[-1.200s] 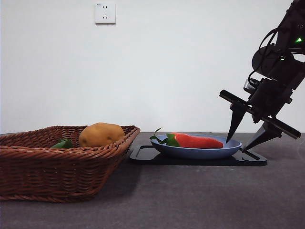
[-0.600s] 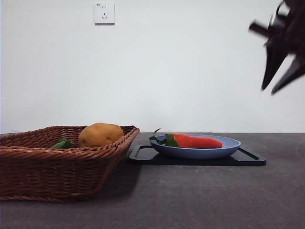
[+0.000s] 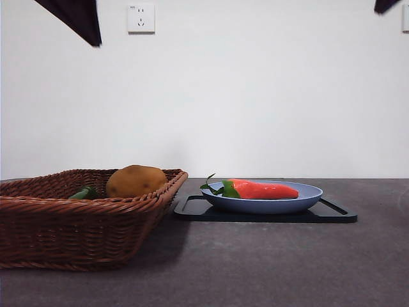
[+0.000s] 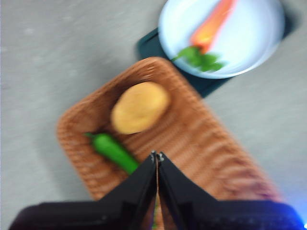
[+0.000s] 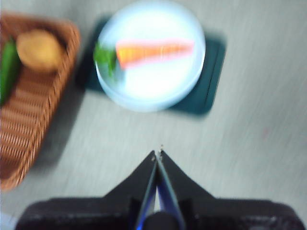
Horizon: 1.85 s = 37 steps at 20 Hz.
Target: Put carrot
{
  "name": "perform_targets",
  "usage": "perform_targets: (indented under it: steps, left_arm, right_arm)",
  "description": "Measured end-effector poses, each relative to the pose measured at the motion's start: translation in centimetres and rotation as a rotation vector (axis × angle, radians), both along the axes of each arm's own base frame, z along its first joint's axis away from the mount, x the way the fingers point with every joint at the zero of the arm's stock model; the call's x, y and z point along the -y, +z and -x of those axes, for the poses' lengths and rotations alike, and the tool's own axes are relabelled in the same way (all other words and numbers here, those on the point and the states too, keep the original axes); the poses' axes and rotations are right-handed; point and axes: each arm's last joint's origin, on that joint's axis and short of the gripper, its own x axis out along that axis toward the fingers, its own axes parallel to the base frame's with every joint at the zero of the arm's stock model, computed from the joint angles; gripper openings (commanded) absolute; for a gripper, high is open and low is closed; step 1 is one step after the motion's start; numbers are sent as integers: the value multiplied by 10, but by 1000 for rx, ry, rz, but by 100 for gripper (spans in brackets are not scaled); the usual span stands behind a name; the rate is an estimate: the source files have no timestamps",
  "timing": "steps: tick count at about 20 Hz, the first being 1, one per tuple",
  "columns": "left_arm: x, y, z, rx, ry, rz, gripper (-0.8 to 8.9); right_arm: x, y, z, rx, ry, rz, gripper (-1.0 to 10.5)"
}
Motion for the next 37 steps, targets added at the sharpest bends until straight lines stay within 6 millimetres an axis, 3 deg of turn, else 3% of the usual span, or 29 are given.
perform_targets:
  steps: [3,6,11,14,29,31,34,37]
  left_arm:
    - [-22,1,26,30,-49,134,7]
    - [-41,-23,55,118,-27,172,7]
    - [-64,-84,107,335,10,314,7]
    - [-72,-113,124,395,94,376,8]
    - [-73,-114,124,362,130,415,8]
    - [-77,-112,135,408,127,402,8]
    - [-95,-106,160,664,182,328,8]
    - [-104,-123,159,750,287,268,8]
  right_arm:
    - [-4,-4,26,188,37,-36,3]
    - [-3,-31,46,336,71,-115,3]
    - [0,-118,62,472,94,-207,3]
    - [0,-164,62,411,84,-188,4]
    - [-1,-167,61,395,78,-188,4]
    - [-1,-167,61,394,79,-188,4]
    - [-1,-167,61,394,79,-188,4]
    - [-1,-167,61,394,79,-188,4]
